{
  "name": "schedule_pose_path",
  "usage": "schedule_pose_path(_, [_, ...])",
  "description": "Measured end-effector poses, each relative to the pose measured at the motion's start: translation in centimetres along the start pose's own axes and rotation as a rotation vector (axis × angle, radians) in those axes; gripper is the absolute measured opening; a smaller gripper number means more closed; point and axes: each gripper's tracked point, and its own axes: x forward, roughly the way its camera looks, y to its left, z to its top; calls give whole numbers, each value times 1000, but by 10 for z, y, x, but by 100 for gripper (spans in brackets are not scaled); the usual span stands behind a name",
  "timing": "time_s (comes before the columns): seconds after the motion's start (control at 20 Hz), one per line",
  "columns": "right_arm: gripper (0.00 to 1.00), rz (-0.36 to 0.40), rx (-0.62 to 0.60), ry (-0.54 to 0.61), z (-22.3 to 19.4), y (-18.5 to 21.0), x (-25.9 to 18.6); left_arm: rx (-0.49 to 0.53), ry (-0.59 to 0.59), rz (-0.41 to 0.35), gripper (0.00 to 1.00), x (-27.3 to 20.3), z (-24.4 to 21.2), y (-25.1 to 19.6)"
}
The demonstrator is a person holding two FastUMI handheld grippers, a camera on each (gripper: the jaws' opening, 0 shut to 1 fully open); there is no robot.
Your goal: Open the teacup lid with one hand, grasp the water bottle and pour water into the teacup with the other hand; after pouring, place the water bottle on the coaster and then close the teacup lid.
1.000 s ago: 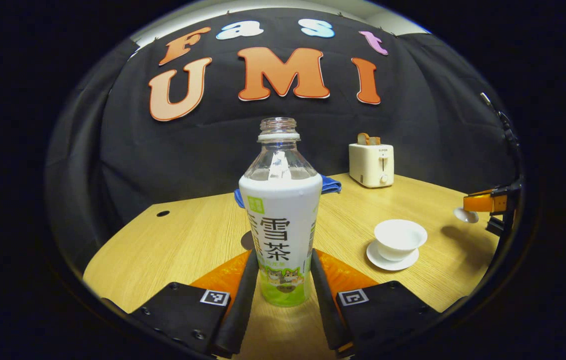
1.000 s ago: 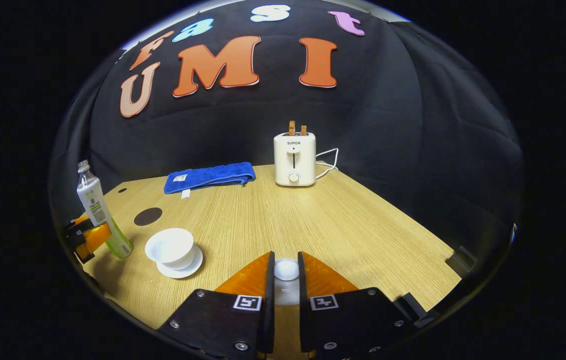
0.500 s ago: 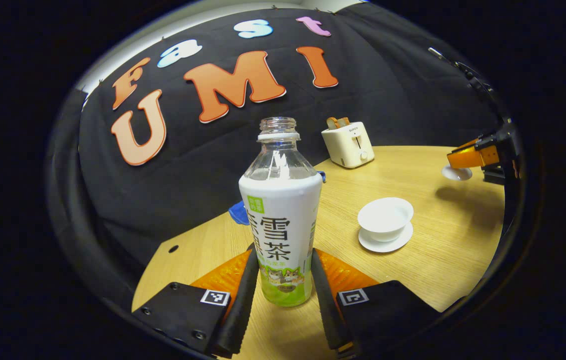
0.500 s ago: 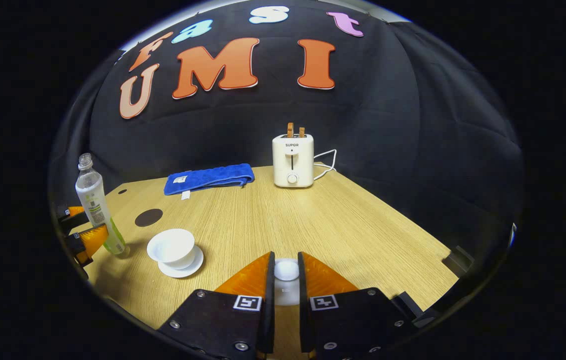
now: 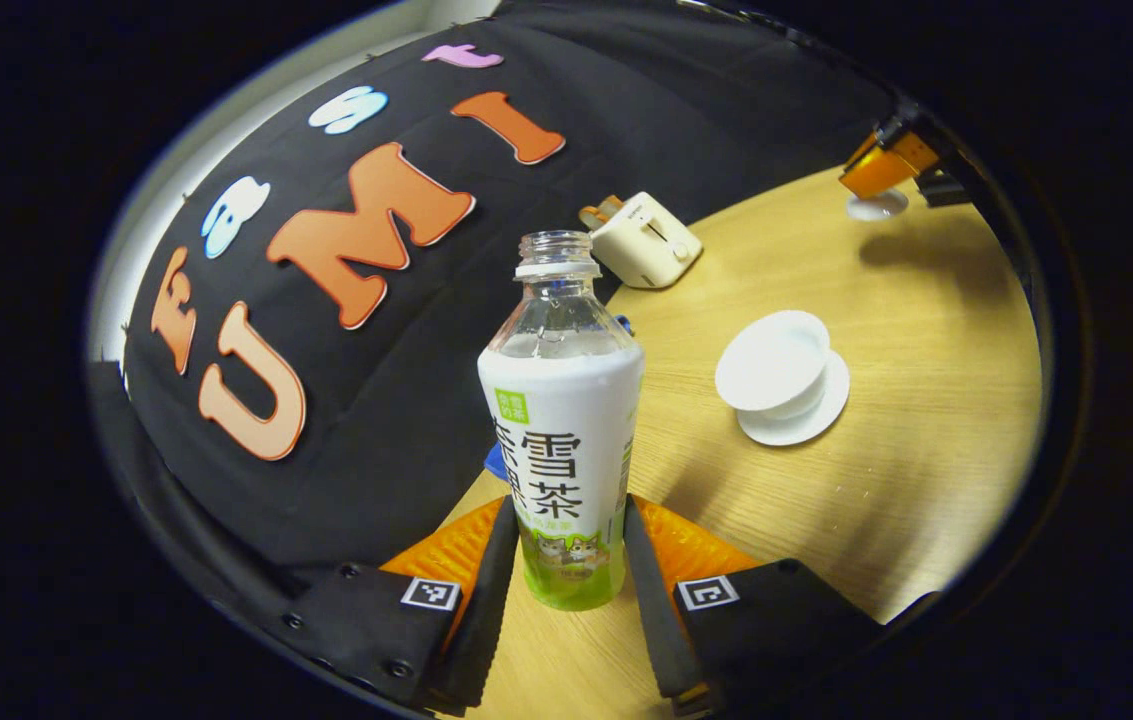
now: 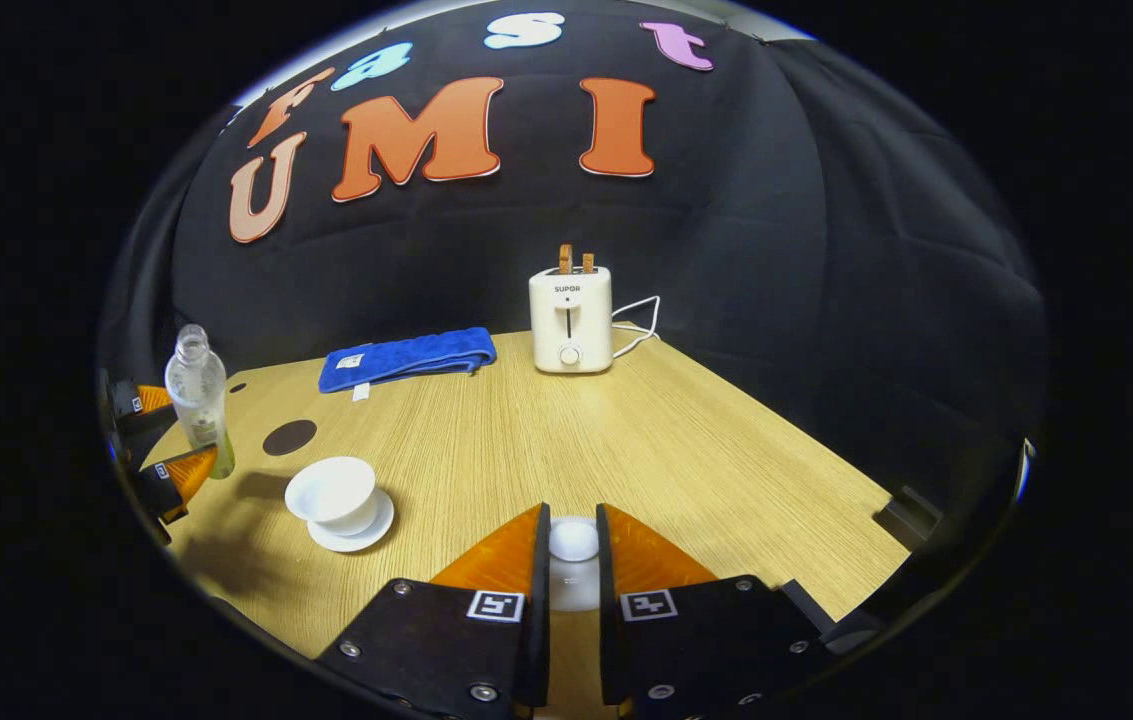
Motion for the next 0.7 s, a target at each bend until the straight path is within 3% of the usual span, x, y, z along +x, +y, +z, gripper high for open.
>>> schedule_pose_path(0.2, [21, -3, 8, 10, -5, -3, -1, 157, 44, -20, 63, 13, -5, -7])
schedule_pose_path(0.5, [21, -4, 31, 29, -9, -3, 1, 301, 77, -32, 66, 19, -10, -10])
schedule_pose_path(0.55, [17, -2, 30, 28, -11, -3, 0, 322, 77, -37, 63, 20, -10, -9])
schedule_pose_path(0.7, [21, 2, 34, 28, -12, -2, 0, 407, 74, -40, 66, 24, -4, -7])
